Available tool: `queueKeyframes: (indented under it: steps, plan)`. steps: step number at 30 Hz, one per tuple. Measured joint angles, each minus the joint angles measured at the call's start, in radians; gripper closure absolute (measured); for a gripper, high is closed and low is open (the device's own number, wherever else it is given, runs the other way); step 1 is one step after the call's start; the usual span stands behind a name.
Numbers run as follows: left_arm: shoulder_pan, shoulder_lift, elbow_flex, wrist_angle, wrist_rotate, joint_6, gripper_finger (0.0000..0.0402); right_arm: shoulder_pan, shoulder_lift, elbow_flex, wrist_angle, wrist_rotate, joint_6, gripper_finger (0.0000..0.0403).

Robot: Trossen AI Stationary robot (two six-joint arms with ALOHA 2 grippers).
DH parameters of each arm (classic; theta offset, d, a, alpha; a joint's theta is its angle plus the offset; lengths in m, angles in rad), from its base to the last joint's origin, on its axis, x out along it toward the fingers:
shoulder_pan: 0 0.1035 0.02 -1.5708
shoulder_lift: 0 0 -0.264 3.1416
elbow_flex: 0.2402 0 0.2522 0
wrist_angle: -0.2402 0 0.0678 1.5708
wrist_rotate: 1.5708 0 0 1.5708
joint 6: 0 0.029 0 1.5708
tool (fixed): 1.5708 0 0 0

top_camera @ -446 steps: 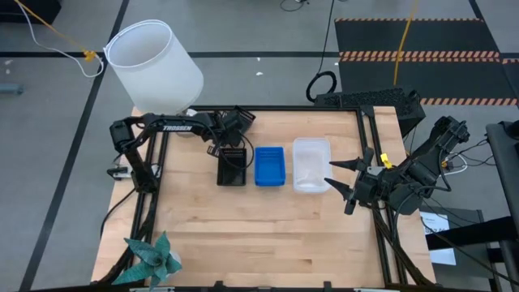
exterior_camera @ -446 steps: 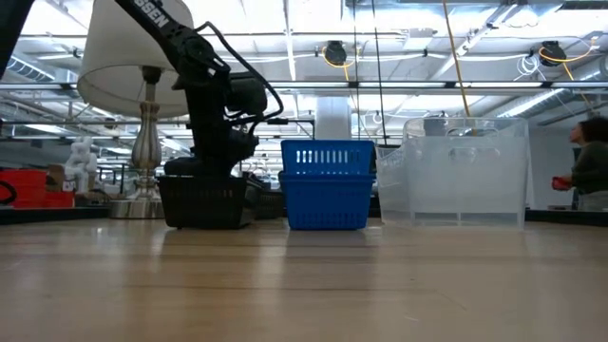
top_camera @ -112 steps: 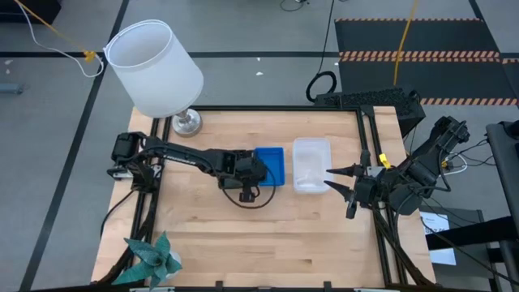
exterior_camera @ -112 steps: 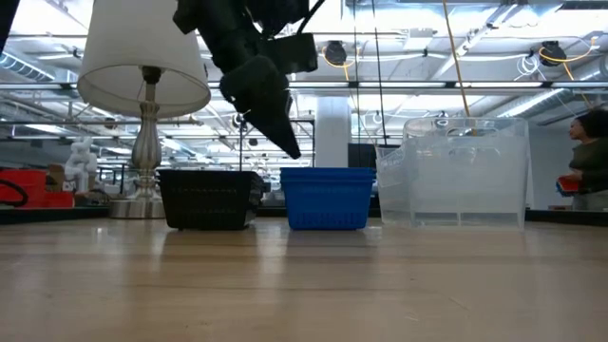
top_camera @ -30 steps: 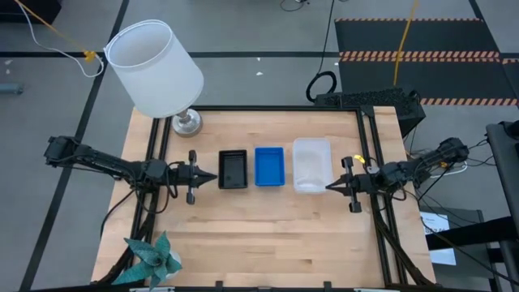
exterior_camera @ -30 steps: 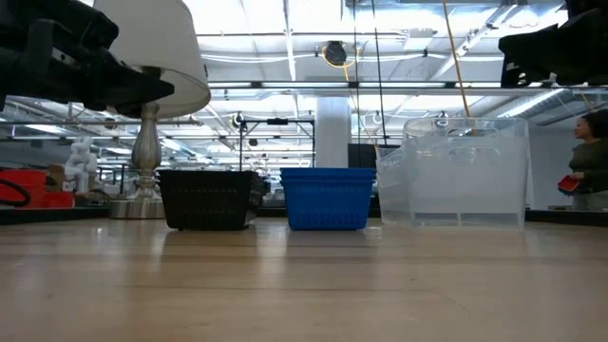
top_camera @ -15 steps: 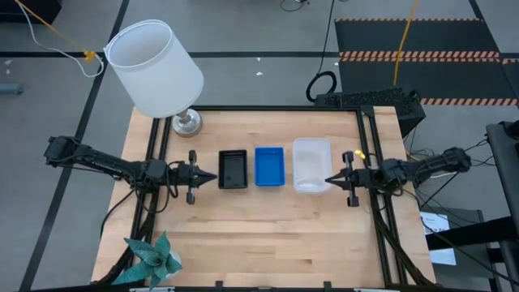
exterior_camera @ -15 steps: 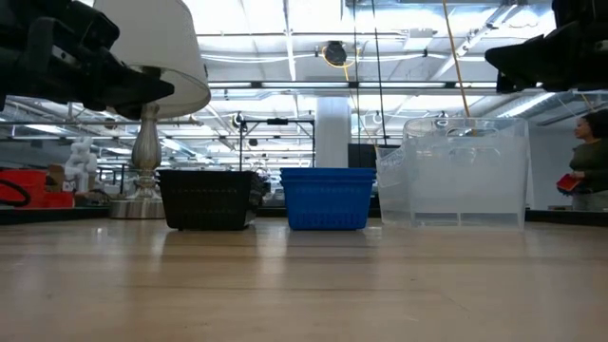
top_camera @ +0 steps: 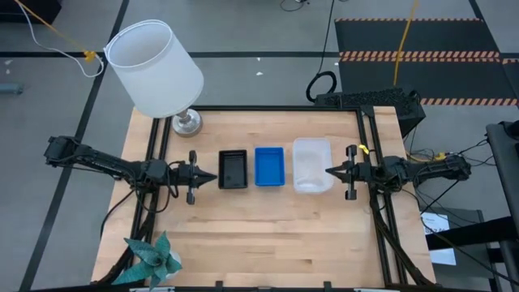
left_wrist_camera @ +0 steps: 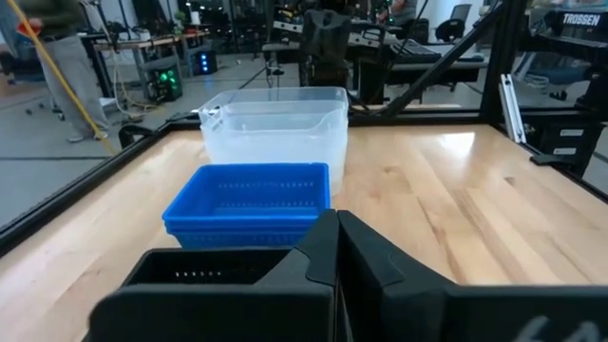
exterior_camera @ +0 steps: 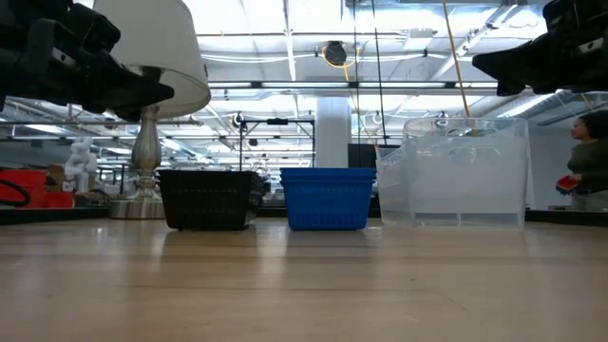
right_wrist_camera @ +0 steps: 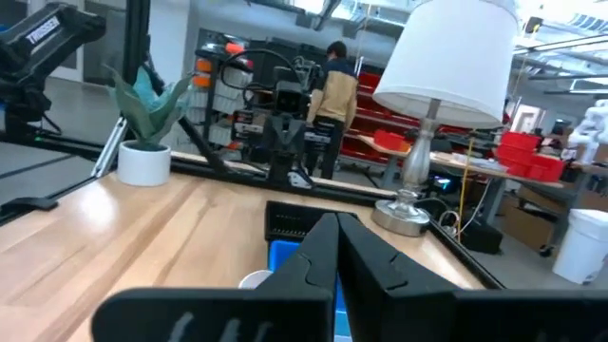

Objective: Stack baskets by color
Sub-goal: Return to Home Position

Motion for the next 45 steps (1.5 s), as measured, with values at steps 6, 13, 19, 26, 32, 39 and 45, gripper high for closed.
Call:
queueKeyframes:
  steps: [6, 13, 19, 26, 32, 39, 45]
  plan:
    - [0.000, 0.000, 0.000, -0.006, -0.001, 0.000, 0.0392, -0.002, -0.039, 0.000, -0.090, -0.028, 0.014, 0.0403]
    - [0.000, 0.000, 0.000, -0.006, -0.001, 0.000, 0.0397, -0.002, -0.082, 0.000, -0.139, -0.051, 0.019, 0.0403]
    - [0.000, 0.000, 0.000, -0.006, -0.001, -0.002, 0.0395, -0.002, -0.081, 0.000, -0.169, -0.056, 0.014, 0.0403]
    - [0.000, 0.000, 0.000, -0.011, -0.001, -0.004, 0.0391, -0.008, -0.081, -0.001, -0.176, -0.056, -0.011, 0.0403]
    - [0.000, 0.000, 0.000, -0.013, -0.001, -0.004, 0.0398, -0.043, -0.081, -0.001, -0.186, -0.054, -0.015, 0.0403]
    - [0.000, -0.014, 0.000, -0.014, -0.011, 0.039, 0.0399, -0.056, -0.081, -0.001, -0.204, -0.055, -0.056, 0.0403]
    - [0.000, -0.083, 0.000, -0.042, -0.002, 0.051, 0.0393, -0.056, -0.071, -0.001, -0.213, -0.056, 0.021, 0.0403]
